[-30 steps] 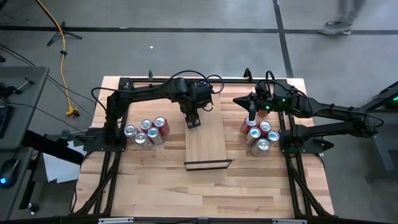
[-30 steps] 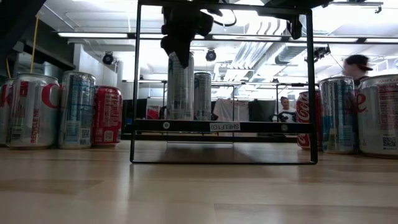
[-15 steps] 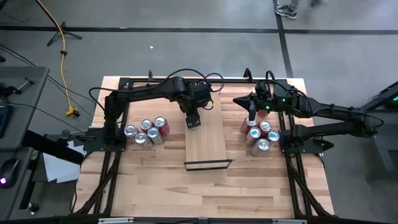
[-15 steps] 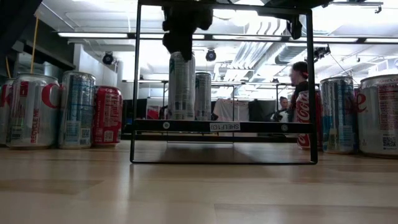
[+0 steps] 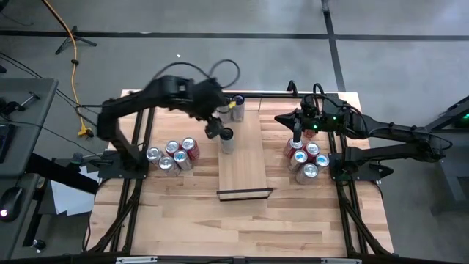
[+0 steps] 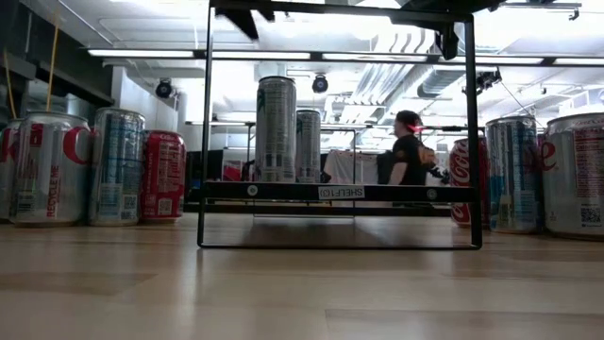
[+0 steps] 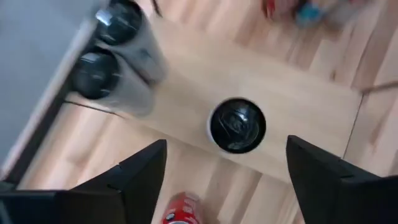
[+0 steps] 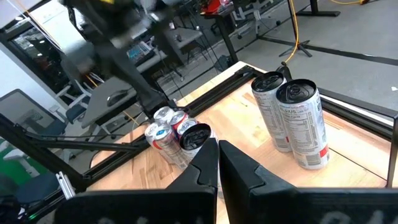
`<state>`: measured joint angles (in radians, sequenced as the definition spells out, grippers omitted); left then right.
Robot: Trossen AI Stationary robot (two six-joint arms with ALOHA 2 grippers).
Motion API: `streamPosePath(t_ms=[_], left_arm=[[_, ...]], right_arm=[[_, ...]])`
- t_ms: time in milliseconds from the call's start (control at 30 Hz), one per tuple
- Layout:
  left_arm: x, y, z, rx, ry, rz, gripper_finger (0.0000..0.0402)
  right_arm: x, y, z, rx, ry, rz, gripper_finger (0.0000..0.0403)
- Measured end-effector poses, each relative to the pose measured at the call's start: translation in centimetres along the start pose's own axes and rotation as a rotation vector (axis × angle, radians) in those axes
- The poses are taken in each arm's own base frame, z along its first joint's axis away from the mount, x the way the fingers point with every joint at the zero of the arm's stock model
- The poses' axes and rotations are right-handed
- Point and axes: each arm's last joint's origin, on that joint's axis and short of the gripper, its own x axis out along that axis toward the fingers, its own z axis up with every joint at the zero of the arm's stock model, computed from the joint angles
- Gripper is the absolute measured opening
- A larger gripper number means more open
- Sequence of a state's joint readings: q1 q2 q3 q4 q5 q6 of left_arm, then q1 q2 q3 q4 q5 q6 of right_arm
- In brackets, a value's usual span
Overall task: Place canned beverage on shelf
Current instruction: Put the white/pink soda can on the shelf aligned with the other white/pink soda cans
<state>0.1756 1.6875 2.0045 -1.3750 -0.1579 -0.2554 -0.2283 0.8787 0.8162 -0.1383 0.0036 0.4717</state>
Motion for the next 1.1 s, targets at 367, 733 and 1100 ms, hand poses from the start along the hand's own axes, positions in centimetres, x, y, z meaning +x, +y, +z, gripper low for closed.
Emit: streamPosePath(t_ms=[367,733,1100], left_arm=[[-1.4,-1.5,-7.1,-0.156,-0.283,0.087,0.0023],[4.0,-3.8,-14.0,-0.213,-0.386,-0.016,0.0003],[9.2,-7.2,-15.7,-0.212,-0.413,-0.022,0.0]], right_arm=[[0.3,-0.1,-0.2,0.002,0.017,-0.008,0.0001],[0.4,-0.3,-0.5,0.013,0.048,-0.025,0.0001],[0.4,-0.4,-0.8,0.026,0.074,-0.039,0.0001]])
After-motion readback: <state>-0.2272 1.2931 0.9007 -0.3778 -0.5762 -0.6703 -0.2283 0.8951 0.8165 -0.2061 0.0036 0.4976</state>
